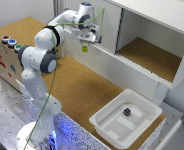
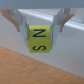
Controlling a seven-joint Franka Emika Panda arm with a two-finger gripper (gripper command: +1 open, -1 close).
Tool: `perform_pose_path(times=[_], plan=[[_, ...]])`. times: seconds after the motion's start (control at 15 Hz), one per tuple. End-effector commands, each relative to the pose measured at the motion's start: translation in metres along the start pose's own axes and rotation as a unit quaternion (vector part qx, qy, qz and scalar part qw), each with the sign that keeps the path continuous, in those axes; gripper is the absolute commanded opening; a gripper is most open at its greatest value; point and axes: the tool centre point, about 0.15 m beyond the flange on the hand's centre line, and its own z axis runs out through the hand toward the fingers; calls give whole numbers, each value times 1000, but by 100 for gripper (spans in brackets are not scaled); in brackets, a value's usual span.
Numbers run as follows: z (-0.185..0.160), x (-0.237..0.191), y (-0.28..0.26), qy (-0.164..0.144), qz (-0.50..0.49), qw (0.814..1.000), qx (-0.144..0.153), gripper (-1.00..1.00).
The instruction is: Put the yellow block inside the right cabinet
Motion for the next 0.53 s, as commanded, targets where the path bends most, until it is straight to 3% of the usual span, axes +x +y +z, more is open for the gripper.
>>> perform_pose_path(times=[0.0,0.2,0.47], plan=[[-1,-4,143,97,38,993,55,-100],[0,18,206,110,73,990,40,-100],[8,44,279,117,128,983,58,-100]])
